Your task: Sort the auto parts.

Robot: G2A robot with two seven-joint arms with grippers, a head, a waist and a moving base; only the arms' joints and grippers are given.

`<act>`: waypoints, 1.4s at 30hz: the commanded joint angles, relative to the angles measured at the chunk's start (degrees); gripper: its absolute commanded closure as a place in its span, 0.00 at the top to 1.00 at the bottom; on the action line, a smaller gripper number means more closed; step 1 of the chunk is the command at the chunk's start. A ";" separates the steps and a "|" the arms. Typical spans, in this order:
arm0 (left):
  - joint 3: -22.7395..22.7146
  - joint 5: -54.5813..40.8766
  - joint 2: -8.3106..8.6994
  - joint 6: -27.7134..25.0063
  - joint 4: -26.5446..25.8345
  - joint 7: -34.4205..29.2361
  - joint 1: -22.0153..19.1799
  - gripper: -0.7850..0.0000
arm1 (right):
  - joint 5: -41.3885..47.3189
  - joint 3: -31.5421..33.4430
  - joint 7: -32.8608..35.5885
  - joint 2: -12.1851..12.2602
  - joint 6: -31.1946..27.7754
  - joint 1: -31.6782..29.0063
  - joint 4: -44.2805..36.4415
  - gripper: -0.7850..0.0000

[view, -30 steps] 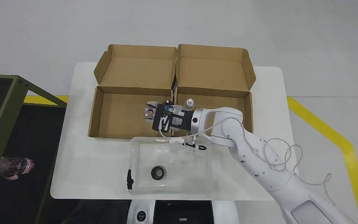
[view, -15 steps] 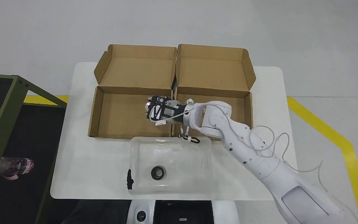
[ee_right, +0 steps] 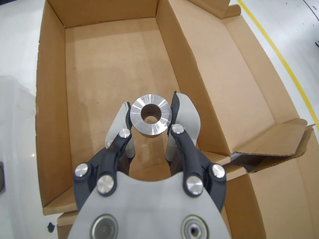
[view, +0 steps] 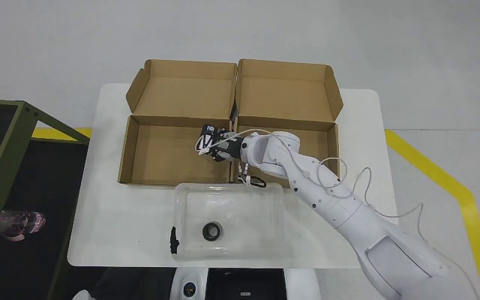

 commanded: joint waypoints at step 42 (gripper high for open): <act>0.00 0.00 0.00 0.00 0.00 0.00 0.00 1.00 | -3.31 6.72 9.53 -0.33 -4.53 -7.24 -17.39 0.42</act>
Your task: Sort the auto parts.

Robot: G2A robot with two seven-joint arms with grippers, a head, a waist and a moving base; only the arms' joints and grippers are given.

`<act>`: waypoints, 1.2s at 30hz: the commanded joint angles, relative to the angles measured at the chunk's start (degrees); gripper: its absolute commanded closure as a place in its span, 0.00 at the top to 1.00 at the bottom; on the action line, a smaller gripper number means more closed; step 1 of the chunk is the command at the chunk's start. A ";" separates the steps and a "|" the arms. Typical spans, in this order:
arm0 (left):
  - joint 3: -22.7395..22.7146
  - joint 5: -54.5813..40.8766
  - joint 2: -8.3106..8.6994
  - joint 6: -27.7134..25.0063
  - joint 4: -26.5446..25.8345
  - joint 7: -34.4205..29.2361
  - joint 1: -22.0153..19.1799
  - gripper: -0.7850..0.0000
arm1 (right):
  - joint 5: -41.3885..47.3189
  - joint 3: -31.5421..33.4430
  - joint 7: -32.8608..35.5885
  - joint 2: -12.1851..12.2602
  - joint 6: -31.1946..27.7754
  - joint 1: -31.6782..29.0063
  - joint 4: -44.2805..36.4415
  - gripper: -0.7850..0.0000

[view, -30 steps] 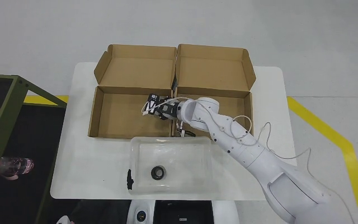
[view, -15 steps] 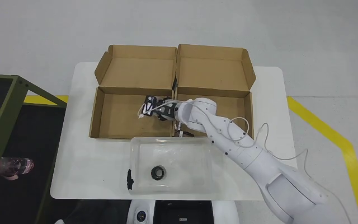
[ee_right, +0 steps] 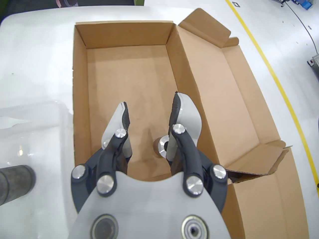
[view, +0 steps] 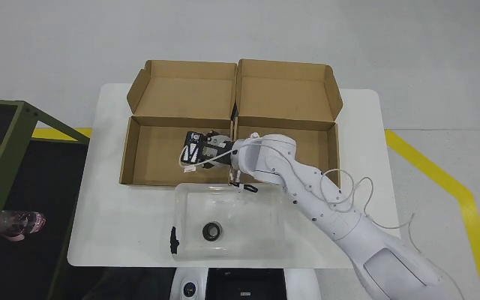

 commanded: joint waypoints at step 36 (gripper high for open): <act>0.00 0.00 0.00 0.00 0.00 0.00 0.00 1.00 | -5.04 5.79 3.51 7.27 -18.25 -25.25 -25.51 0.46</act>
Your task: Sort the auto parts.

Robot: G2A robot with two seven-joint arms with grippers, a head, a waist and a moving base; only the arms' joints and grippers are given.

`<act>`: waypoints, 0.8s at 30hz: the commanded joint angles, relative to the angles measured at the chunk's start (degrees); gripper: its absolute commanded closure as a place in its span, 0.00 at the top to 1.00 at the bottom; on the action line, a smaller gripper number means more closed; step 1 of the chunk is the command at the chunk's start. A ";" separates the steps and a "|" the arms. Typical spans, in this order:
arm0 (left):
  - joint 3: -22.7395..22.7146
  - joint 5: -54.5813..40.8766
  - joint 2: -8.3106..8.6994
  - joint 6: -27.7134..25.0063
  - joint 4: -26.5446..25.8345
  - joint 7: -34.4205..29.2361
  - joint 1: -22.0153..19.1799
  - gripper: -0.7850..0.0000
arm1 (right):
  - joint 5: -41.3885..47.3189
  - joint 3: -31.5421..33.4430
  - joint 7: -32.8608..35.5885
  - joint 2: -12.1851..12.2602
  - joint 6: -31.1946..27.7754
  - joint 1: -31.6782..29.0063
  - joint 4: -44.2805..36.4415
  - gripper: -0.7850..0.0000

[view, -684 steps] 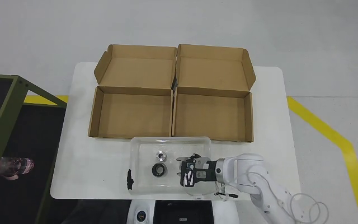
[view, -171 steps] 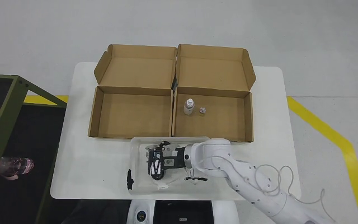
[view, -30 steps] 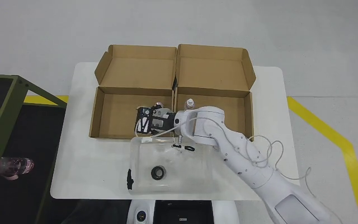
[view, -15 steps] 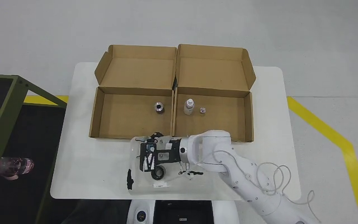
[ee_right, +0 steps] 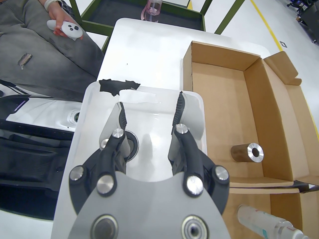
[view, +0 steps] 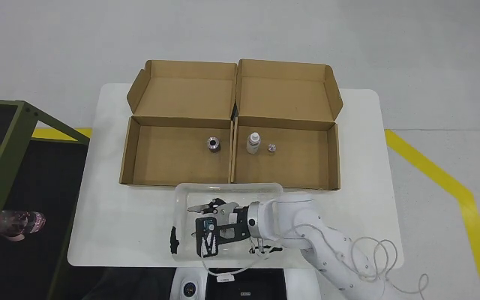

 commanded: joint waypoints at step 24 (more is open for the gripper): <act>0.00 0.00 0.00 0.00 0.00 0.00 0.00 1.00 | -8.11 -1.04 -1.23 2.40 -1.78 -4.05 2.93 0.49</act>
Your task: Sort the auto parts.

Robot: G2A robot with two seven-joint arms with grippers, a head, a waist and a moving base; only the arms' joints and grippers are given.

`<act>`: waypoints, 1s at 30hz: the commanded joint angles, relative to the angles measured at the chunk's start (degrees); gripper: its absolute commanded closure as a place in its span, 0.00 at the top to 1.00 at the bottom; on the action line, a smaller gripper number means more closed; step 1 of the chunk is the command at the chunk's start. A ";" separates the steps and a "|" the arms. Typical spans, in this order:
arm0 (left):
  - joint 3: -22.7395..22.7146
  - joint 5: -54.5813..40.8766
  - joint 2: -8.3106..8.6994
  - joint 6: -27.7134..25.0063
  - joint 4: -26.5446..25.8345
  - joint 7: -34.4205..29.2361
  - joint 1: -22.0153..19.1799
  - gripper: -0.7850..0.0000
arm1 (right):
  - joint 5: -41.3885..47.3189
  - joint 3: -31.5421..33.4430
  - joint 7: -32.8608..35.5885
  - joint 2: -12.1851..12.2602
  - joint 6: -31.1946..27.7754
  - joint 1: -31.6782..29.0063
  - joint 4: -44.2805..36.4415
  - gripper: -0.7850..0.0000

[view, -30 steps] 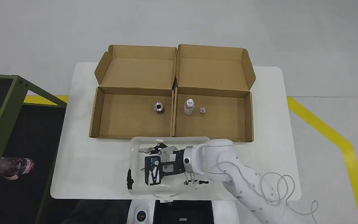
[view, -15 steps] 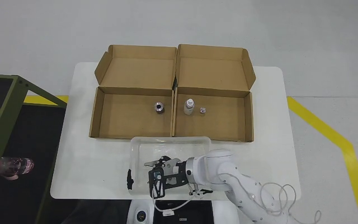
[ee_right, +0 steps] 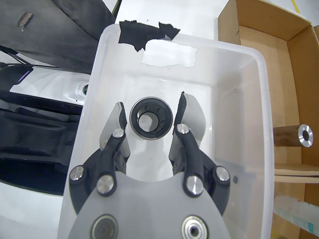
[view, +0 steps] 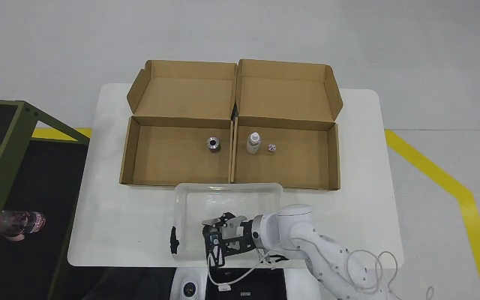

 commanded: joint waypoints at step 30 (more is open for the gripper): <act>0.00 0.00 0.00 0.00 0.00 0.00 0.00 1.00 | 1.00 -6.88 -3.62 -1.86 3.24 7.67 10.63 0.30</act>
